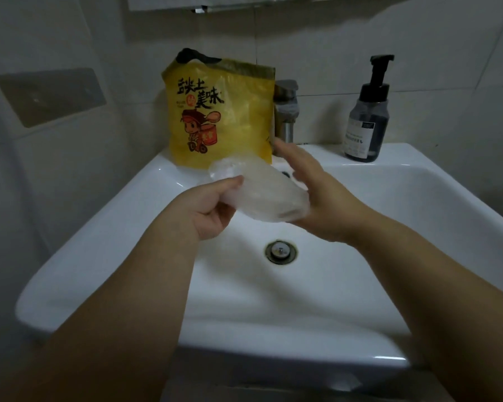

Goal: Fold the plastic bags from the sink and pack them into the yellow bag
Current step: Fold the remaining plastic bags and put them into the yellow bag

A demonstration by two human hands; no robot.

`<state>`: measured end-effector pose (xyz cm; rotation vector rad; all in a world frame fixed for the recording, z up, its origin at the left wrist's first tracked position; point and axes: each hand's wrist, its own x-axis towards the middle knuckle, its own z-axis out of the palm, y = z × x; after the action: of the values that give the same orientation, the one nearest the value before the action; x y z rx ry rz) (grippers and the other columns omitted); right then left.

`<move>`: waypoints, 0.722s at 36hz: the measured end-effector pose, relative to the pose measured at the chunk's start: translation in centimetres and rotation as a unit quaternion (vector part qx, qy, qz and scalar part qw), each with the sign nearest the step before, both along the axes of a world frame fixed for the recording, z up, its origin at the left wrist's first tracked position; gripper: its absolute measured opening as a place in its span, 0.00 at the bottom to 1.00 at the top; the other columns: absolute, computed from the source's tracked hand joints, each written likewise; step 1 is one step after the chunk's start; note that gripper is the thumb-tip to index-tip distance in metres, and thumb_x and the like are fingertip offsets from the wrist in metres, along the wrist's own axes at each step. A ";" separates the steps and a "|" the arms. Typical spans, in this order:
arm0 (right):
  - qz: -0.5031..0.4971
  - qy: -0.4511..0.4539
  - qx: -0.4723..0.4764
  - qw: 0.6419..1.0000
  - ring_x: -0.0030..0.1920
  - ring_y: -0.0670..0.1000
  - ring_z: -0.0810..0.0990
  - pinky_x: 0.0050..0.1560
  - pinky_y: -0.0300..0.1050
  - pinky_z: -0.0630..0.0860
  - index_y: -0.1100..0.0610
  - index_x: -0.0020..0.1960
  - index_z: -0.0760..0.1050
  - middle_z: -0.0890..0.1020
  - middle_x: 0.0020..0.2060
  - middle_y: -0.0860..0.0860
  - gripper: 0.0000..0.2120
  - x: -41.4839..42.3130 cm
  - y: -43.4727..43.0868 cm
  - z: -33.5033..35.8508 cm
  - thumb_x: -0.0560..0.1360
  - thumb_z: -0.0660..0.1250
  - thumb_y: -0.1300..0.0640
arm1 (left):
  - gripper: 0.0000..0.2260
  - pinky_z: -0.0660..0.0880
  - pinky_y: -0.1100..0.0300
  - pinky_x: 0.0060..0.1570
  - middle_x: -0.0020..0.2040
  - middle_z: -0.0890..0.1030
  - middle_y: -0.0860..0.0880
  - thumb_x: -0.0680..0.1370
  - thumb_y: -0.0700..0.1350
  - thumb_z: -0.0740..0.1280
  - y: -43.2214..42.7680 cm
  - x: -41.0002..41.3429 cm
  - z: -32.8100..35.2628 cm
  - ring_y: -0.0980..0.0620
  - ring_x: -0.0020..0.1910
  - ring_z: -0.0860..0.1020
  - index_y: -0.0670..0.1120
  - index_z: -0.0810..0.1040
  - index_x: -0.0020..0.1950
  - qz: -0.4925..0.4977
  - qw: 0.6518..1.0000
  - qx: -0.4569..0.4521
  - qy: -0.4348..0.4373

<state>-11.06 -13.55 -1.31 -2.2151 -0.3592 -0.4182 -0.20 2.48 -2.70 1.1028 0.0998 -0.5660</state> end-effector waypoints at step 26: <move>-0.163 0.231 0.348 0.894 0.53 0.54 0.77 0.48 0.49 0.75 0.58 0.62 0.70 0.77 0.55 0.54 0.30 2.4 0.1 -0.7 0.67 0.75 0.46 | 0.28 0.77 0.57 0.57 0.62 0.78 0.40 0.73 0.20 0.55 -1.7 -1.6 0.1 0.45 0.58 0.79 0.41 0.72 0.68 -0.175 0.947 0.065 -0.262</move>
<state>-8.67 -13.43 -2.06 -1.5813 0.3800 -0.1401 -1.83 0.74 -2.60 1.3792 -0.5388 -0.5672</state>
